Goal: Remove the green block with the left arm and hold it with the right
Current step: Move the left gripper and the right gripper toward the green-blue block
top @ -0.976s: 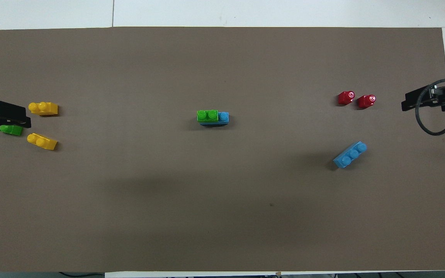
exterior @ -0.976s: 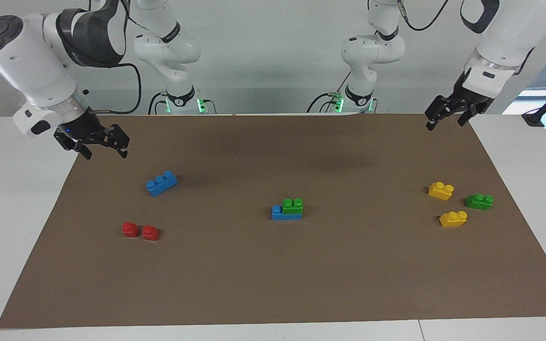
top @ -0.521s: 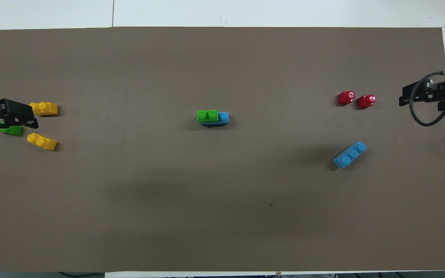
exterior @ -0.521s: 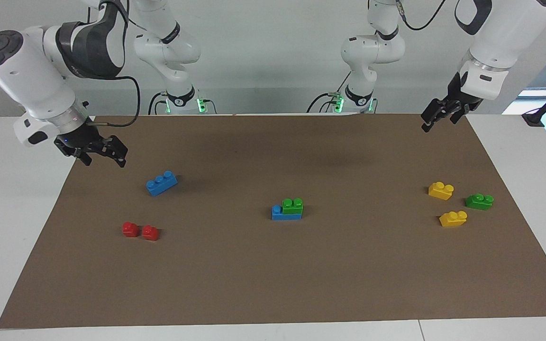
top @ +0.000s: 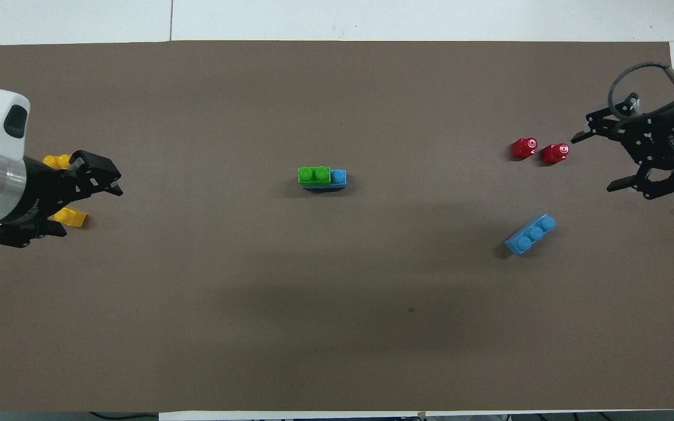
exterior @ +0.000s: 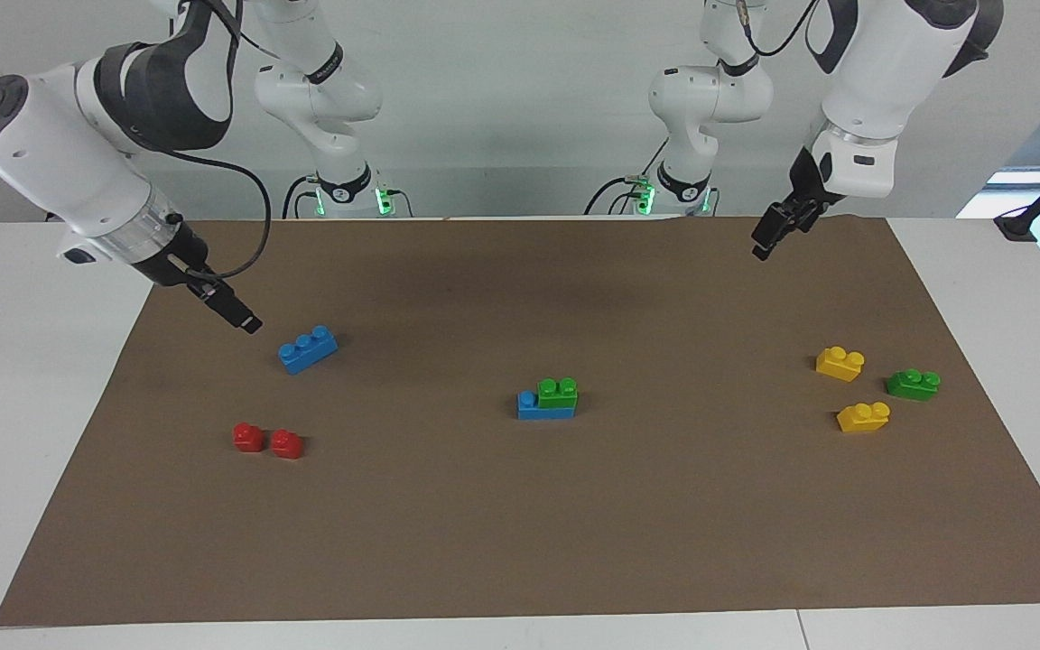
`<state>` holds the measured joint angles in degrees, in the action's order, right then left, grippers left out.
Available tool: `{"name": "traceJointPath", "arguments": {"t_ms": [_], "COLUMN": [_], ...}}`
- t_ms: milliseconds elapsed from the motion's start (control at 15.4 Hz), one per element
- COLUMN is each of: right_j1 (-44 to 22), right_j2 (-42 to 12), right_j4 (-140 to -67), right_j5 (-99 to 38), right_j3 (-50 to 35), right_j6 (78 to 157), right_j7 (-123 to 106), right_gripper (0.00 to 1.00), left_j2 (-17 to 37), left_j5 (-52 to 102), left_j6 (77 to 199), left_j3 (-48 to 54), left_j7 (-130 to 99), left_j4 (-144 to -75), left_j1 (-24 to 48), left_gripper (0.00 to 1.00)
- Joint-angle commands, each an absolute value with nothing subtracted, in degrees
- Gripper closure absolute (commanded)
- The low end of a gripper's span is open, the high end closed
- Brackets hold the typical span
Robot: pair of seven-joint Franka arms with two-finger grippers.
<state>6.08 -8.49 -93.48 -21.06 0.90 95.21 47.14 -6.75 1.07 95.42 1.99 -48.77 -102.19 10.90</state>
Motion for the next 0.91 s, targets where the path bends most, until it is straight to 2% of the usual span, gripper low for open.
{"name": "traceJointPath", "arguments": {"t_ms": [0, 260, 521, 651, 846], "right_j1": [7.83, 7.91, 7.12, 5.72, 3.0], "right_j2": [-9.05, -10.1, -12.91, -15.72, -19.59], "right_j4": [-94.22, -93.26, -93.16, -92.55, -92.02], "right_j5": [-26.1, -28.91, -35.05, -39.79, -43.5], "right_j3": [0.18, 0.0, -0.35, -0.35, -0.44], "right_j6": [95.36, 96.76, 102.81, 108.26, 111.87], "right_j7": [54.13, 52.39, 51.68, 52.21, 52.82], "right_gripper": [0.0, 0.0, 0.0, 0.0, 0.0], "left_j2": [-10.28, -10.81, -10.38, -9.41, -7.66], "left_j5": [1.76, 3.34, 3.34, 3.34, 3.34], "left_j6": [101.67, 104.93, 109.5, 109.69, 109.86], "left_j3": [1.23, 1.23, 1.23, 1.23, 1.23], "left_j7": [-61.83, -77.57, -89.81, -91.66, -94.21], "left_j4": [-107.84, -109.51, -111.8, -111.8, -111.54], "left_j1": [14.14, 16.61, 20.91, 21.88, 22.59], "left_gripper": [0.0, 0.0, 0.0, 0.0, 0.0]}}
